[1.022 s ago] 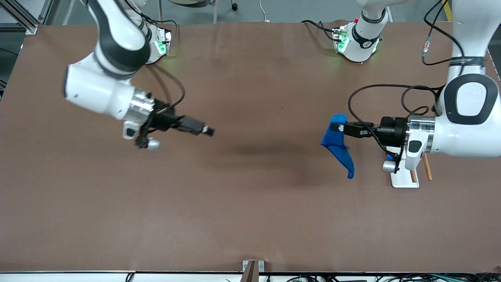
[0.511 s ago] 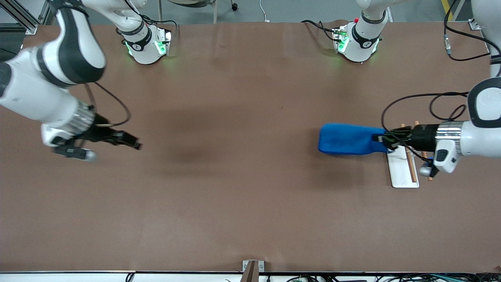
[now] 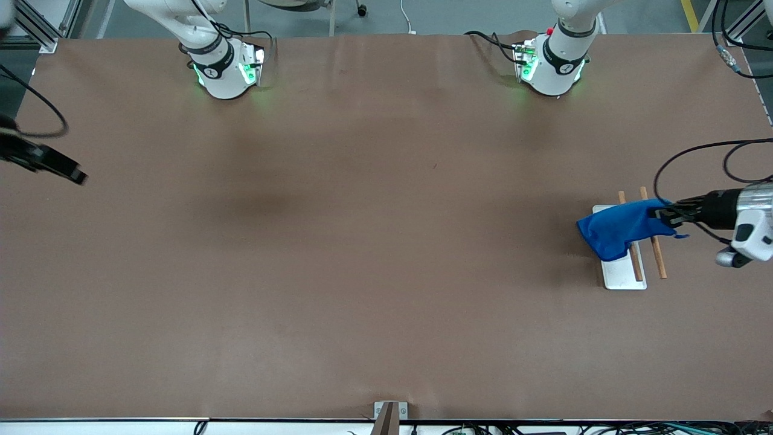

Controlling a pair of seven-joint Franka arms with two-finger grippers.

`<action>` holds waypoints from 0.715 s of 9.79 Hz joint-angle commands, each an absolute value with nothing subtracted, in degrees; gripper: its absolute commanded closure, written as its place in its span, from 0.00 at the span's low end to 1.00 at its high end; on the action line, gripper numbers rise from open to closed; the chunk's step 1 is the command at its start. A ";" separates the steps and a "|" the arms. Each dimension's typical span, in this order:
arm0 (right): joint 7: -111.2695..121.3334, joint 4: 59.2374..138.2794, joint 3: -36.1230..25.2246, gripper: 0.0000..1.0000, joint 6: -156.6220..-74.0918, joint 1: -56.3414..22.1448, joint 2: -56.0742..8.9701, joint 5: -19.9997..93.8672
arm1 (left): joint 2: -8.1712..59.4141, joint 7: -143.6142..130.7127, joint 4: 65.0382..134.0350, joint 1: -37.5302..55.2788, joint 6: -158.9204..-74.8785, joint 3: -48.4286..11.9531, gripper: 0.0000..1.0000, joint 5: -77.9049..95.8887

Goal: Right arm passes towel to left arm to hang
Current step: 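Move the towel with the left gripper over the wooden dowels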

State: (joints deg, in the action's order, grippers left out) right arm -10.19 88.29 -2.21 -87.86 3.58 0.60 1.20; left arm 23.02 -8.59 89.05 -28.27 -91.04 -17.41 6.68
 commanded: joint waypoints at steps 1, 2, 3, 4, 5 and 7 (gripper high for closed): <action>-8.79 80.71 -2.37 0.00 -80.02 3.60 0.09 0.09 | 26.01 -3.28 86.14 -28.91 -91.76 -17.75 1.00 2.21; -8.79 81.03 -2.29 0.00 -78.94 3.60 1.05 0.00 | 26.36 -0.73 85.09 -29.09 -91.76 -17.75 1.00 0.54; -8.79 80.86 -2.20 0.00 -79.01 3.52 0.97 -1.39 | 27.59 2.17 83.16 -29.09 -91.76 -17.67 1.00 -0.52; -8.79 80.95 -2.20 0.00 -79.54 3.43 0.88 -1.75 | 28.99 4.55 81.14 -29.53 -91.84 -17.67 1.00 -1.48; -8.79 81.21 -2.20 0.00 -80.85 3.43 0.88 -1.84 | 30.05 6.57 79.82 -29.79 -92.02 -17.67 1.00 -2.36; -8.62 82.87 -2.20 0.00 -83.39 3.52 0.88 -1.67 | 31.55 9.57 78.66 -29.79 -93.68 -16.88 1.00 -2.46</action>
